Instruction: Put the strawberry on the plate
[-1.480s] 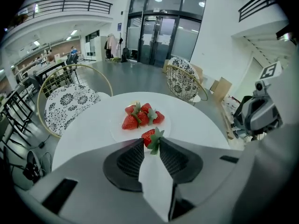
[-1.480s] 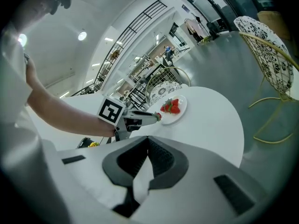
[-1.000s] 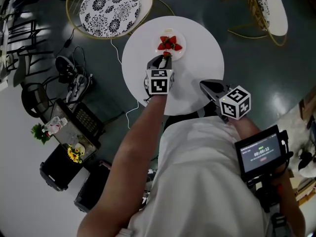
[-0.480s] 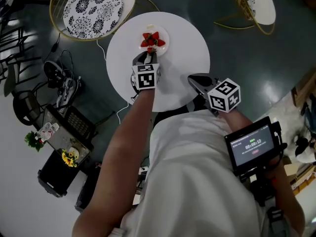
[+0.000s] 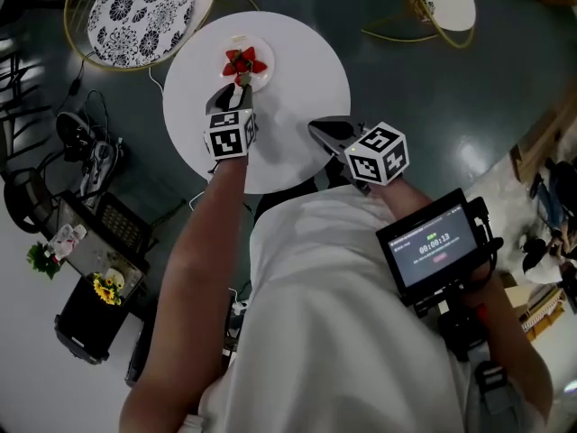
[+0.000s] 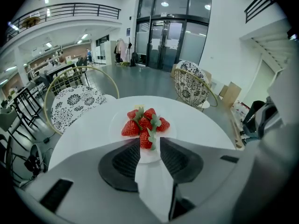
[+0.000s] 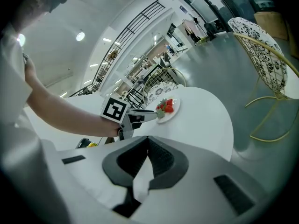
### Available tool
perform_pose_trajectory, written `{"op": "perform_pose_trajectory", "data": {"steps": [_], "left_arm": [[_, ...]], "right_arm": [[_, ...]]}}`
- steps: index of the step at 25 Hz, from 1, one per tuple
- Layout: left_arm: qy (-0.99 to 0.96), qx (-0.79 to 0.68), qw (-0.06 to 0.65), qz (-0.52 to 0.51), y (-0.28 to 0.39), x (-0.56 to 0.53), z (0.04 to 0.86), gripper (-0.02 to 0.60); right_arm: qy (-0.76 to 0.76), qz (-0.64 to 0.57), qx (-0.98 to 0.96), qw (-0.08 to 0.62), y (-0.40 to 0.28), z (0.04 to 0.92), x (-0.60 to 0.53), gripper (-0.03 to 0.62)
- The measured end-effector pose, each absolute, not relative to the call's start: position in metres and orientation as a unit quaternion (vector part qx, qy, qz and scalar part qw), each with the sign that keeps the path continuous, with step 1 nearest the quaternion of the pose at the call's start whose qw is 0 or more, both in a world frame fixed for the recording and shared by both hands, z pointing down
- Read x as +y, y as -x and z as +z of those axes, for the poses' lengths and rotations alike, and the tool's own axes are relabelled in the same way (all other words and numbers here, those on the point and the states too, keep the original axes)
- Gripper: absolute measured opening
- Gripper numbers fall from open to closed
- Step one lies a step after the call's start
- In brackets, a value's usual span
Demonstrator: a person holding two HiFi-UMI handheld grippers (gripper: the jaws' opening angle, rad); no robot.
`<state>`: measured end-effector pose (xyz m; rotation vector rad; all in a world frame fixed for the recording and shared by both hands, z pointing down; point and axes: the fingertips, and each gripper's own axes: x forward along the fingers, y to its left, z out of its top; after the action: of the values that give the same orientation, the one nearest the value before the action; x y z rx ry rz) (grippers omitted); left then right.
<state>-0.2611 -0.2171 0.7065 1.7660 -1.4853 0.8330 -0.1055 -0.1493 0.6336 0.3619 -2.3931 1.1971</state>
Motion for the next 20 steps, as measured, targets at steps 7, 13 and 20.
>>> {"op": "perform_pose_trajectory", "data": {"steps": [7,13,20], "left_arm": [[-0.672,-0.591,0.322,0.311,0.259,-0.200,0.670,0.113],[-0.670,-0.616,0.316,0.269,0.251,-0.174,0.626,0.110],[-0.672,-0.643,0.296,0.217,0.244,-0.130,0.575,0.069]], "right_arm": [[-0.112,0.419,-0.875,0.216,0.100,0.616,-0.149,0.008],[-0.081,0.399,-0.888,0.212,0.102,0.600,-0.150,0.008],[-0.051,0.360,-0.907,0.211,0.118,0.572,-0.137,0.008]]}}
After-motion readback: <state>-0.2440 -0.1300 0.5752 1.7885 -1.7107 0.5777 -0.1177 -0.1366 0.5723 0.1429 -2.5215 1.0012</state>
